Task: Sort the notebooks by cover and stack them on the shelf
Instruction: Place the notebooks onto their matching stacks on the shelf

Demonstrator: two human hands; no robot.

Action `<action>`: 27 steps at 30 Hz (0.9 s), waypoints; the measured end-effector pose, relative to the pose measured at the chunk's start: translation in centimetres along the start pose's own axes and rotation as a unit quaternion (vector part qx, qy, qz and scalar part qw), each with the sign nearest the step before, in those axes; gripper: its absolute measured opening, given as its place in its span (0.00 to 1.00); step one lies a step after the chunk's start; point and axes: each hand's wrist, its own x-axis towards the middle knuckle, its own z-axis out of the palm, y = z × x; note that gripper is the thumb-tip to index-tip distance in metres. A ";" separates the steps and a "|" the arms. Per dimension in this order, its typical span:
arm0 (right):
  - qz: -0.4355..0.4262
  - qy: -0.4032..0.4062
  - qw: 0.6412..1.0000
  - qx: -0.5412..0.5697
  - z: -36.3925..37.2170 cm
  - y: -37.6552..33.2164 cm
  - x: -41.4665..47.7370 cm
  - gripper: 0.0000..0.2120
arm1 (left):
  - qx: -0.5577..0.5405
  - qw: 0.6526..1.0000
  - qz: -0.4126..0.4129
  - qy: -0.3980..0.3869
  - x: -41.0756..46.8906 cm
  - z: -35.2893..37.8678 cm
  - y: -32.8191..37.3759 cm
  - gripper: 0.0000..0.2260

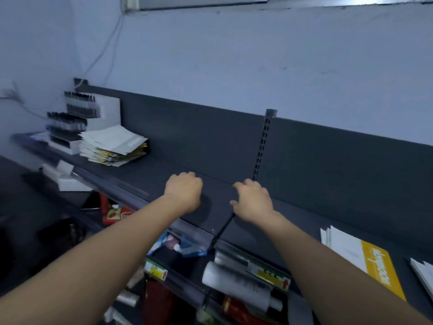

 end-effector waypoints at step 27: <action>-0.091 -0.031 0.992 0.076 8.7 -28.6 25.6 0.22 | 0.041 0.990 -0.133 0.004 9.7 8.6 -34.9 0.13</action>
